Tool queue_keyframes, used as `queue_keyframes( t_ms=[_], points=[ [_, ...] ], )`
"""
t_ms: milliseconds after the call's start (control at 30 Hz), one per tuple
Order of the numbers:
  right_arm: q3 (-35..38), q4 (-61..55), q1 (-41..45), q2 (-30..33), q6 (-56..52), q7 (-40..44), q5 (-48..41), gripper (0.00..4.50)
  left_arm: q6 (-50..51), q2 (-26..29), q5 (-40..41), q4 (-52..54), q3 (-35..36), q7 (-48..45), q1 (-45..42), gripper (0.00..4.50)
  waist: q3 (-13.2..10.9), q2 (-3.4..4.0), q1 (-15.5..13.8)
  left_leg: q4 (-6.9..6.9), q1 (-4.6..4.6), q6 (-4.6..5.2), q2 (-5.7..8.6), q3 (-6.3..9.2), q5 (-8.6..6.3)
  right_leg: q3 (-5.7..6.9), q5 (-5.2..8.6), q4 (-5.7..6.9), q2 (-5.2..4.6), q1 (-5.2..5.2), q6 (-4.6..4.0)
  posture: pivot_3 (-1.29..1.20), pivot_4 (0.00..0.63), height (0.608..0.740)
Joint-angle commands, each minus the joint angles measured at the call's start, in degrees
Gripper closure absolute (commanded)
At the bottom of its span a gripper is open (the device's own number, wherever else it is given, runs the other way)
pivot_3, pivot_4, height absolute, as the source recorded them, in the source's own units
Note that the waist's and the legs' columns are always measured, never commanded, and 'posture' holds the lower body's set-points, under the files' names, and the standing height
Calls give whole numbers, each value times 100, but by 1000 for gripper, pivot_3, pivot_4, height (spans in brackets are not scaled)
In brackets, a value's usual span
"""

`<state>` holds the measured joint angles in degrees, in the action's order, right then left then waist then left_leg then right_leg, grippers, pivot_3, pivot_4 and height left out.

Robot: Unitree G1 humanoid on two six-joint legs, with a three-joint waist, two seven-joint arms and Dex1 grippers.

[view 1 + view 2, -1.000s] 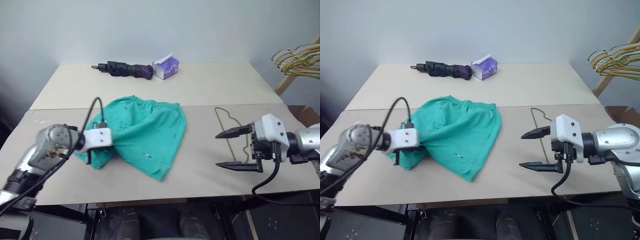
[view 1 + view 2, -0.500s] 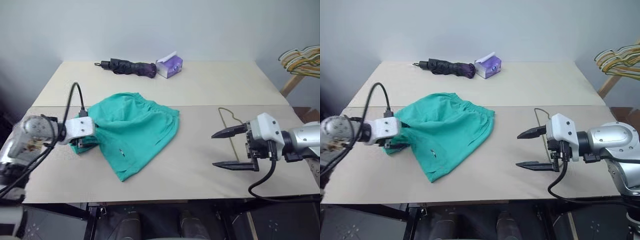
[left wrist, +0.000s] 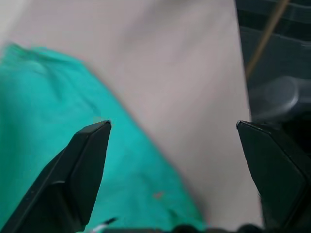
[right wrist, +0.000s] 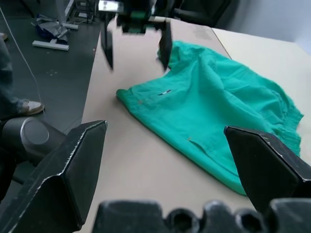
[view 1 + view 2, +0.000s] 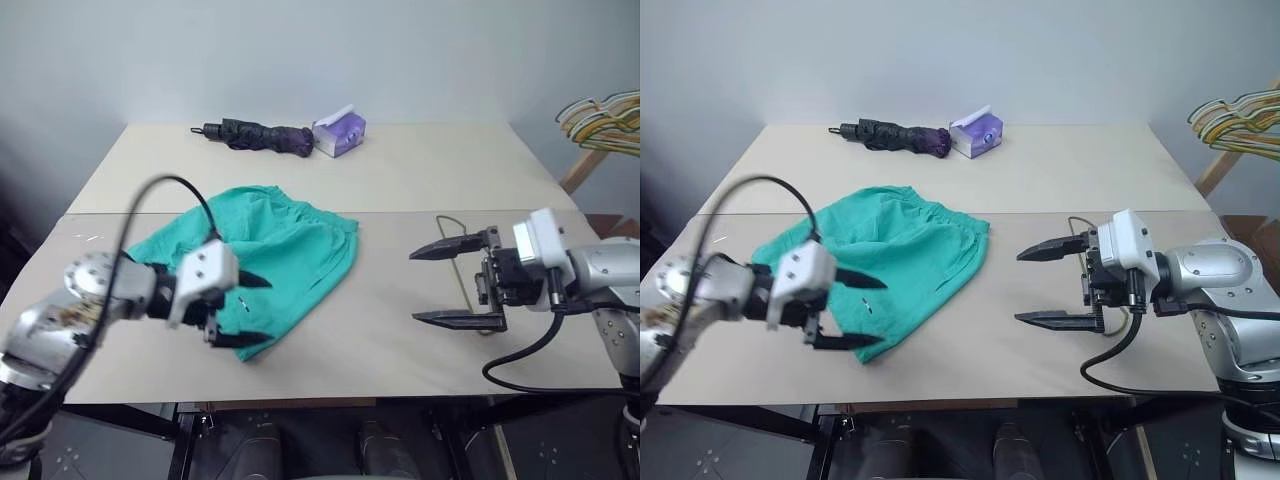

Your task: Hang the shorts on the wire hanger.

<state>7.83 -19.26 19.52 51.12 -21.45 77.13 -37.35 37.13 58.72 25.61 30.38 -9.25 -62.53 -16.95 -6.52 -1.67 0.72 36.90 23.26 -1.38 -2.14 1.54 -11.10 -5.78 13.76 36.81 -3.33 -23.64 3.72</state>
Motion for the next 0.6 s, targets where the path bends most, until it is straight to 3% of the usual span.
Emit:
queue_keyframes(
  t_ms=[33,267,467,600],
  points=[
    [172,-22,113,97,108,146,-145,0,347,-16,-837,312,-681,551,-88,25,-2,-4,-1,0,-12,0,0,0,0,0,2,-2,0,14,-2,62,89,740],
    [126,-72,124,178,41,267,-128,0,536,-57,-1918,136,-1397,962,-380,25,-6,-10,0,0,-36,0,1,1,0,0,26,-4,0,38,-45,49,90,740],
    [121,-92,95,234,75,381,-155,0,326,354,-2326,-34,-1560,610,-144,25,-6,-10,25,-3,-37,0,-1,0,-1,0,28,-5,-1,36,-47,45,84,740],
    [113,-57,141,217,96,395,-137,0,195,270,-2466,-170,-1477,687,-10,954,-6,-10,8,-3,-38,0,0,-1,-1,0,29,-7,-3,38,-48,48,82,740]
  ],
)
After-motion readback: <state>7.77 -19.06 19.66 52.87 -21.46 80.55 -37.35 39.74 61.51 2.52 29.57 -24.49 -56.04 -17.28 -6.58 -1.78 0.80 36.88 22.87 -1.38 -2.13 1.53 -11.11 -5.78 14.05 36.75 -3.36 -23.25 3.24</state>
